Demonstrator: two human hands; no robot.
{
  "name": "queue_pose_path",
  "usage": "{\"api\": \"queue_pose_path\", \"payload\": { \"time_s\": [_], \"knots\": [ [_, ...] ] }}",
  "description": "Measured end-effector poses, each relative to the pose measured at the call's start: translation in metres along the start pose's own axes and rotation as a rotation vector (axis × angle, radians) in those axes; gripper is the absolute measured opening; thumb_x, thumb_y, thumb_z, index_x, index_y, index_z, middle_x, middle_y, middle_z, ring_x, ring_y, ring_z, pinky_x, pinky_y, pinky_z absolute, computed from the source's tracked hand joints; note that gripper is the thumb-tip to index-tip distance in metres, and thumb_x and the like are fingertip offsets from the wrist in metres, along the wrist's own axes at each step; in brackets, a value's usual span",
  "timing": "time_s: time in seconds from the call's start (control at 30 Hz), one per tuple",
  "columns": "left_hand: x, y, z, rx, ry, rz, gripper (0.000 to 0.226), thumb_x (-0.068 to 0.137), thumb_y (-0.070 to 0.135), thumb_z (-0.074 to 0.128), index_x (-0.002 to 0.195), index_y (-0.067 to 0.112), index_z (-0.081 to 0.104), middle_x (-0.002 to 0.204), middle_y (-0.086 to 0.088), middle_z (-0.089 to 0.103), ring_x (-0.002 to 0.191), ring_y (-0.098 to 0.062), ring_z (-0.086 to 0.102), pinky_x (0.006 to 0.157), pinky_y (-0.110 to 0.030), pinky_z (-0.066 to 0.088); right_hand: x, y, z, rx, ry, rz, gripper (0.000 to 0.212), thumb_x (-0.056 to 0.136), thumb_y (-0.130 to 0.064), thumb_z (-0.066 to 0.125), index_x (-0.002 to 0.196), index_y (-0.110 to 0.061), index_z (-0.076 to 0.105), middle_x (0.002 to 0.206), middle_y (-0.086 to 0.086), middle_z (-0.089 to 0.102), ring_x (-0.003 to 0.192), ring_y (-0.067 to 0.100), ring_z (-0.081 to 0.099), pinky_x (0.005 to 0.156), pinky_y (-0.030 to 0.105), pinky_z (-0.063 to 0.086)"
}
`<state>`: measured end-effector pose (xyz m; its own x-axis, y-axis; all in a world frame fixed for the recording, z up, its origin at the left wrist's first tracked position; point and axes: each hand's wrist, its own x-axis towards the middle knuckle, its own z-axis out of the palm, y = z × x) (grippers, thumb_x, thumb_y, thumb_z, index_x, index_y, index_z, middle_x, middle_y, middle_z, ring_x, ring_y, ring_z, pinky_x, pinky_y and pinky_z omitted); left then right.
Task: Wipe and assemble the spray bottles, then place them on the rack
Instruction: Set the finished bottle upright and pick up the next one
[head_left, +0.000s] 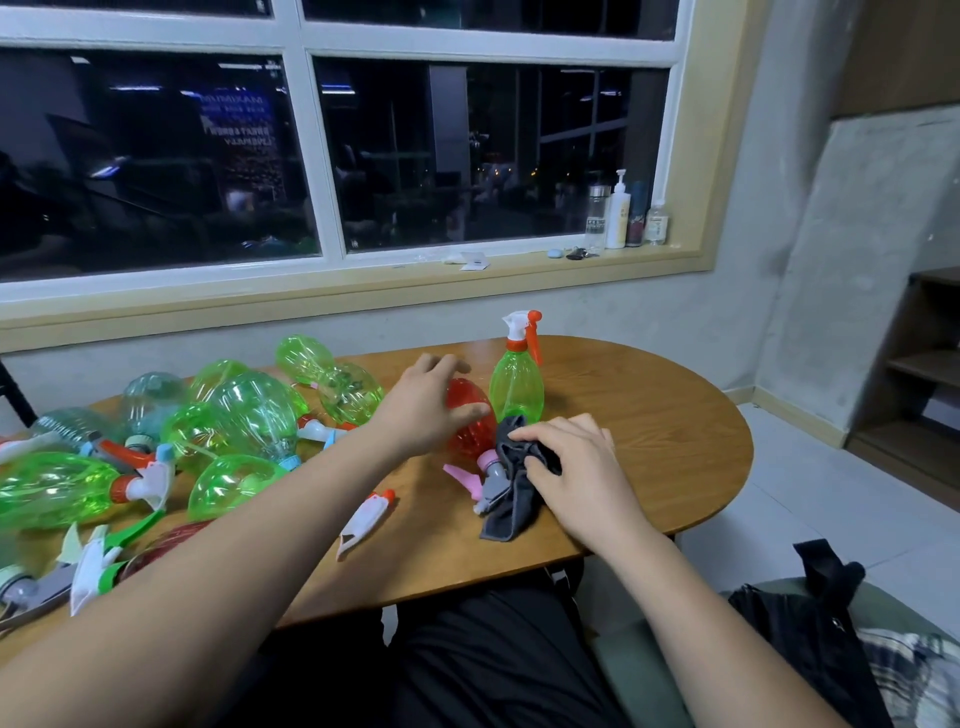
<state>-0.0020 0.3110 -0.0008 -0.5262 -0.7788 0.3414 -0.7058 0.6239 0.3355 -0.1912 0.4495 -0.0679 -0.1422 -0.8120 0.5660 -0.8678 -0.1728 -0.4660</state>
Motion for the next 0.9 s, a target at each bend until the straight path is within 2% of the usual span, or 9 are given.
{"api": "queue_pose_path", "payload": {
  "time_s": [0.1, 0.23, 0.3, 0.4, 0.6, 0.77, 0.9],
  "knots": [
    [0.009, -0.003, 0.006, 0.026, -0.105, -0.044, 0.073, 0.092, 0.061, 0.071, 0.153, 0.028, 0.047, 0.145, -0.010, 0.054, 0.131, -0.032, 0.056, 0.107, -0.044, 0.049, 0.005, -0.005, 0.005, -0.024, -0.045, -0.062, 0.034, 0.100, -0.019, 0.068, 0.129, -0.036, 0.072, 0.121, -0.022, 0.068, 0.117, 0.008, 0.044, 0.094, 0.031, 0.030],
    [0.012, -0.006, 0.009, 0.052, -0.116, -0.067, 0.070, 0.089, 0.055, 0.079, 0.148, 0.027, 0.052, 0.134, -0.010, 0.058, 0.125, -0.033, 0.059, 0.104, -0.040, 0.049, 0.005, -0.005, 0.016, 0.018, -0.113, -0.064, 0.035, 0.103, -0.017, 0.064, 0.135, -0.029, 0.072, 0.131, -0.015, 0.069, 0.126, 0.008, 0.050, 0.109, 0.035, 0.045],
    [0.013, -0.007, 0.007, 0.047, -0.109, -0.073, 0.072, 0.085, 0.056, 0.082, 0.144, 0.027, 0.054, 0.131, -0.010, 0.058, 0.122, -0.035, 0.060, 0.103, -0.040, 0.050, 0.000, -0.005, 0.020, 0.019, -0.140, -0.057, 0.035, 0.105, -0.018, 0.060, 0.138, -0.027, 0.071, 0.137, -0.012, 0.067, 0.129, 0.010, 0.053, 0.112, 0.036, 0.047],
    [0.010, -0.005, 0.008, 0.039, -0.107, -0.084, 0.076, 0.083, 0.057, 0.083, 0.146, 0.028, 0.053, 0.130, -0.010, 0.055, 0.121, -0.035, 0.060, 0.102, -0.040, 0.050, -0.014, -0.007, 0.024, 0.020, -0.144, -0.045, 0.034, 0.107, -0.022, 0.057, 0.138, -0.023, 0.070, 0.139, -0.011, 0.062, 0.127, 0.012, 0.053, 0.107, 0.035, 0.049],
    [0.008, -0.003, 0.010, 0.035, -0.103, -0.097, 0.079, 0.085, 0.056, 0.082, 0.153, 0.031, 0.051, 0.134, -0.010, 0.052, 0.123, -0.035, 0.059, 0.102, -0.037, 0.048, -0.033, -0.016, 0.031, -0.067, -0.043, -0.179, 0.022, 0.099, -0.014, 0.065, 0.118, -0.014, 0.076, 0.118, -0.008, 0.064, 0.109, 0.015, 0.054, 0.089, 0.035, 0.055],
    [0.011, -0.004, 0.009, 0.048, -0.123, -0.090, 0.080, 0.083, 0.057, 0.083, 0.152, 0.030, 0.052, 0.130, -0.010, 0.052, 0.119, -0.033, 0.062, 0.102, -0.036, 0.049, -0.017, -0.028, 0.044, -0.051, -0.051, -0.277, 0.027, 0.098, -0.010, 0.065, 0.122, -0.013, 0.077, 0.123, -0.001, 0.068, 0.114, 0.020, 0.057, 0.095, 0.037, 0.055],
    [0.013, -0.005, 0.008, 0.053, -0.139, -0.089, 0.080, 0.083, 0.057, 0.084, 0.152, 0.031, 0.052, 0.132, -0.010, 0.052, 0.120, -0.033, 0.061, 0.105, -0.039, 0.049, -0.002, -0.035, 0.052, -0.061, -0.074, -0.321, 0.027, 0.097, -0.009, 0.067, 0.122, -0.011, 0.078, 0.120, 0.003, 0.070, 0.110, 0.025, 0.058, 0.098, 0.039, 0.055]
  ]
}}
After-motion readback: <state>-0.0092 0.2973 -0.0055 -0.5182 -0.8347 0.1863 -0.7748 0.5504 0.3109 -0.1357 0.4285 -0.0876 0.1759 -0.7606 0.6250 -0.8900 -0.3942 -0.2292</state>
